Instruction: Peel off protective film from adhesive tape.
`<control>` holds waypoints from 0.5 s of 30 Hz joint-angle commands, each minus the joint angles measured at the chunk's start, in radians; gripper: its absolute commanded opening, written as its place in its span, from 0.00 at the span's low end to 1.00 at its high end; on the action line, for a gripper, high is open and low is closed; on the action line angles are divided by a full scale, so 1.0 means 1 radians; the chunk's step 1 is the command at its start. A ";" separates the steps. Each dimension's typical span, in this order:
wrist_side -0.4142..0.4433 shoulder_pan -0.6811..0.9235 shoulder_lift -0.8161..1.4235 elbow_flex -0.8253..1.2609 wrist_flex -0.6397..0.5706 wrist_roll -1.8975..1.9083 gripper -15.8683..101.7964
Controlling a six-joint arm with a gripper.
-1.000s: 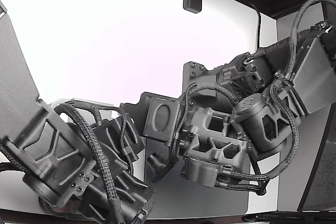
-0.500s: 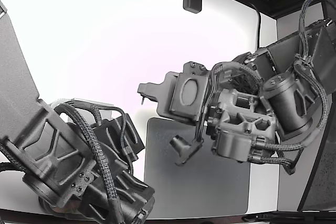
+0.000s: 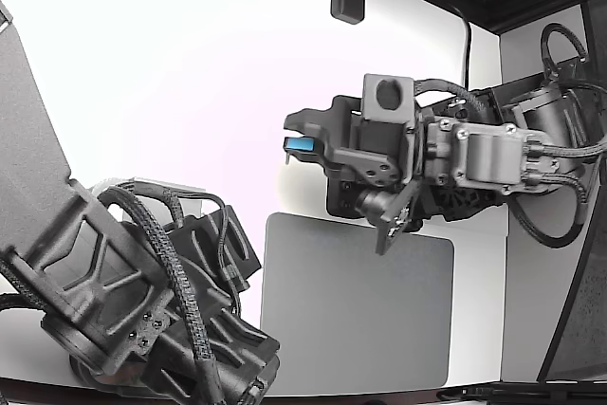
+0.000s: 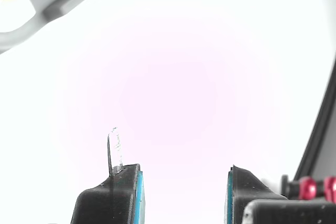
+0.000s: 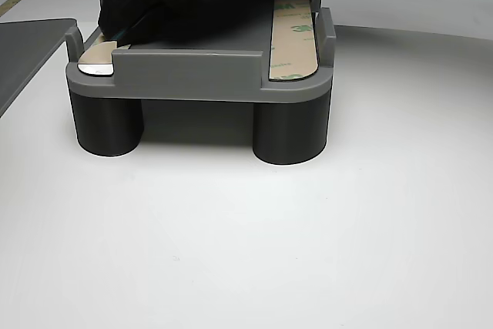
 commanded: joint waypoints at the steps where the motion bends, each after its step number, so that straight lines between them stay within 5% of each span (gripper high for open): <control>1: 0.043 -0.017 0.021 -0.089 -0.028 0.126 0.97; 8: 0.084 -0.172 0.021 -0.124 -0.118 0.454 0.98; 15: -0.023 -0.311 0.021 -0.097 -0.181 0.767 0.98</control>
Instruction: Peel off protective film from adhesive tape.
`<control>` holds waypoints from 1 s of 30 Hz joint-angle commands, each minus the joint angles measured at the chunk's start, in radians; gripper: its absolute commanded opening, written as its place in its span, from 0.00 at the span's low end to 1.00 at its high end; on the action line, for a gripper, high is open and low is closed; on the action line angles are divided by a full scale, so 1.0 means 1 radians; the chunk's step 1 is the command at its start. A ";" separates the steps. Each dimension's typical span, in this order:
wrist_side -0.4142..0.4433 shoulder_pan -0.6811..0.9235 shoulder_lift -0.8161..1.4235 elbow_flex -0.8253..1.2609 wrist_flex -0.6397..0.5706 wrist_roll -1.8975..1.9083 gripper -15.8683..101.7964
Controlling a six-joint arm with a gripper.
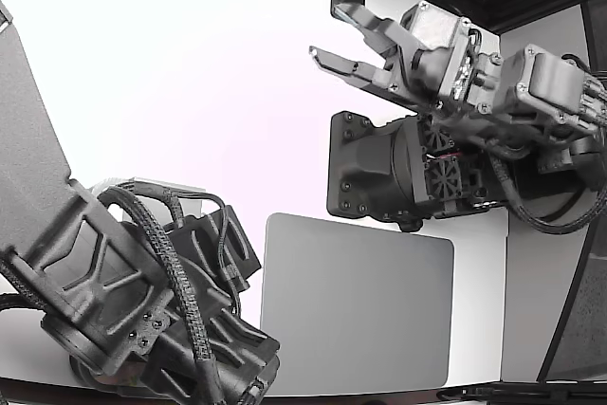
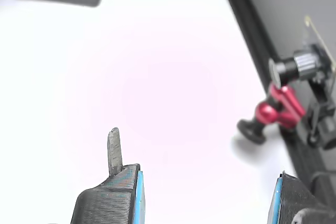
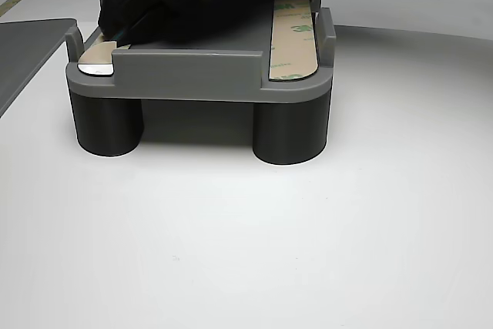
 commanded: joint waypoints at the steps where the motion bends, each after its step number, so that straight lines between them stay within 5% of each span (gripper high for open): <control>1: -0.034 -0.028 0.021 -0.018 0.020 0.187 0.98; 11: -0.109 -0.038 0.018 0.017 0.124 0.319 0.98; 15: -0.265 -0.143 0.014 0.084 0.107 0.264 0.98; 23: -0.373 -0.155 0.021 0.086 0.106 0.207 0.98; 30: -0.626 -0.347 0.021 0.086 0.098 0.126 0.98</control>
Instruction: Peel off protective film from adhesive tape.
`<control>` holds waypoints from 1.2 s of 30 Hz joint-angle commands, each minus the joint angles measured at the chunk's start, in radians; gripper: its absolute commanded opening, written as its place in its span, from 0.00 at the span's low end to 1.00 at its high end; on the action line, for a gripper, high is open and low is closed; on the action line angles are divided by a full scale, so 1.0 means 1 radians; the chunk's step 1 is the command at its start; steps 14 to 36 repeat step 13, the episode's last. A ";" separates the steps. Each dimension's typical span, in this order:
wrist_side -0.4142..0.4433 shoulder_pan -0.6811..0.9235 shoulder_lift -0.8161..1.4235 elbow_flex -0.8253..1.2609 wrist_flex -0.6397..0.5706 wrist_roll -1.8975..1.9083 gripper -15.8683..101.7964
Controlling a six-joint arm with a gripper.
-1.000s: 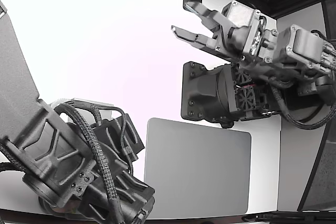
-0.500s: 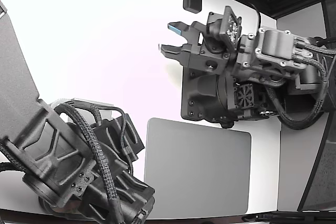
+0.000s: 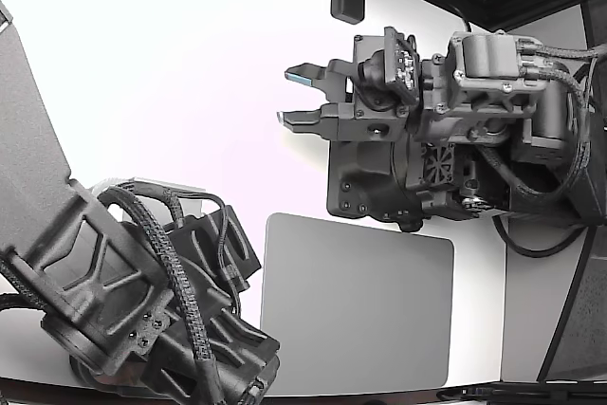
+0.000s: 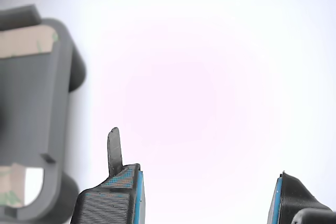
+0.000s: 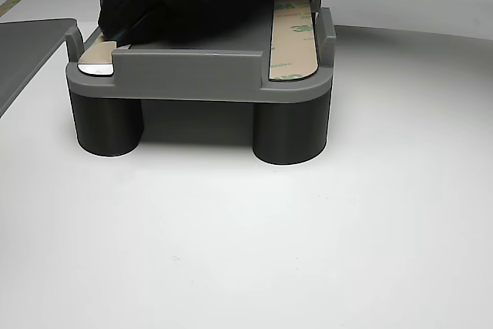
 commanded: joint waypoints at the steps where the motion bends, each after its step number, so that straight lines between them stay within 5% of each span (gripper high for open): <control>1: -0.064 -0.055 0.021 -0.023 -0.009 -0.006 0.98; 36: -0.003 -0.055 0.021 -0.021 -0.009 0.029 0.98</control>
